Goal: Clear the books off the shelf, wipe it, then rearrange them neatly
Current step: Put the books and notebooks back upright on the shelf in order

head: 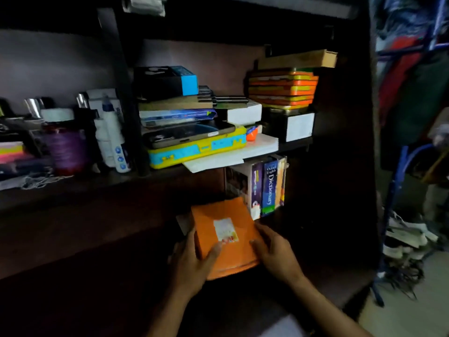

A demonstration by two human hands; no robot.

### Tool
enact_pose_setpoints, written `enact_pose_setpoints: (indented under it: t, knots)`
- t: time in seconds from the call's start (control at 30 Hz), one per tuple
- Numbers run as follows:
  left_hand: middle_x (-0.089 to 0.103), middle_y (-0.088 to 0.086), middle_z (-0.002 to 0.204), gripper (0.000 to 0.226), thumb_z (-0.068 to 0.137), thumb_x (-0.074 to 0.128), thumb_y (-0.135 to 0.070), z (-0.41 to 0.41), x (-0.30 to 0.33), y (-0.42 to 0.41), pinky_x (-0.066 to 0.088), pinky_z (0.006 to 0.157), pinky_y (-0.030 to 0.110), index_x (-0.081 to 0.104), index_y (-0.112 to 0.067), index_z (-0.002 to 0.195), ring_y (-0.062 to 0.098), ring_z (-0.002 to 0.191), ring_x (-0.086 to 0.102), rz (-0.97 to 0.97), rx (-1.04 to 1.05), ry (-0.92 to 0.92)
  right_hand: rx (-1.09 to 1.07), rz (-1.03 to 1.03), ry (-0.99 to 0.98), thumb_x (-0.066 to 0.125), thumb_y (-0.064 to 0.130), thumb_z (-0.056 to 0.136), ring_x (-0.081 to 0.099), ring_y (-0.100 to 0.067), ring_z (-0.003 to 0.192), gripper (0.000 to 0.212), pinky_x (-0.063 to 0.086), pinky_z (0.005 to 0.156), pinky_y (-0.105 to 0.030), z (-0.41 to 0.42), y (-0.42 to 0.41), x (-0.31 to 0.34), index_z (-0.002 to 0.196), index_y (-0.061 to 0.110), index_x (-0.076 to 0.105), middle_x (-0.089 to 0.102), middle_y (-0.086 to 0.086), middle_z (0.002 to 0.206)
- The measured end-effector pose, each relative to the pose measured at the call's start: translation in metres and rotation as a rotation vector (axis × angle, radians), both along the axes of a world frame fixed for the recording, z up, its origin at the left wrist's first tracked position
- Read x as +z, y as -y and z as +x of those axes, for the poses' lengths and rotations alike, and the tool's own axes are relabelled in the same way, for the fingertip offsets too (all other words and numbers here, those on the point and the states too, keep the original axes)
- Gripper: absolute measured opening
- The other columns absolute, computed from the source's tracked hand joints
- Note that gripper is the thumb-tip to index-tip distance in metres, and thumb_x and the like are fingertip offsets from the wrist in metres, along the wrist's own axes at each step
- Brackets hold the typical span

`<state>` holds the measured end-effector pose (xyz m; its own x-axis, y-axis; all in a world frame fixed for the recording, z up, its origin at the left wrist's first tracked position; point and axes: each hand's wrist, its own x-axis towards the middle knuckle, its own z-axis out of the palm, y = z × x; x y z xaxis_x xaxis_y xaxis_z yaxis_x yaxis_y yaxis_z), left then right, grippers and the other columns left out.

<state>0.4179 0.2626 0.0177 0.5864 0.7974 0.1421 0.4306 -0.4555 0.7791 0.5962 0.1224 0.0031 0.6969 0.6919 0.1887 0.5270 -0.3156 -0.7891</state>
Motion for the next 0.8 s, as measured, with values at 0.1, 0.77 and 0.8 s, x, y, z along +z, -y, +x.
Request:
enact_pose_setpoints:
  t: [0.1, 0.77, 0.8]
  knots:
    - [0.044, -0.001, 0.151, 0.112, 0.059, 0.019, -0.097, 0.007, -0.014, -0.017, 0.028, 0.117, 0.044, 0.034, -0.039, 0.154, 0.024, 0.140, 0.035, -0.027, 0.047, -0.014, -0.005, -0.046, 0.054, 0.061, 0.042, 0.098, 0.056, 0.003, 0.114, 0.046, 0.034, 0.083, 0.006, 0.010, -0.008, -0.012, 0.142, 0.030, 0.054, 0.058, 0.018, 0.130]
    - [0.026, -0.021, 0.162, 0.052, 0.081, 0.061, -0.059, 0.008, -0.008, -0.011, 0.035, 0.108, 0.033, 0.055, -0.045, 0.131, 0.003, 0.142, 0.031, 0.239, 0.133, 0.362, 0.181, 0.079, -0.032, 0.058, 0.034, 0.101, 0.055, 0.010, 0.113, 0.039, 0.049, 0.078, -0.006, 0.025, -0.044, -0.009, 0.136, 0.048, 0.049, 0.052, 0.031, 0.127]
    - [0.030, -0.021, 0.159, 0.054, 0.084, 0.074, -0.044, 0.012, -0.007, -0.007, 0.041, 0.103, 0.029, 0.052, -0.045, 0.133, 0.002, 0.139, 0.037, 0.150, 0.136, 0.492, 0.174, 0.106, -0.012, 0.056, 0.032, 0.102, 0.054, 0.012, 0.113, 0.039, 0.048, 0.080, -0.006, 0.025, -0.044, -0.008, 0.136, 0.048, 0.049, 0.051, 0.029, 0.129]
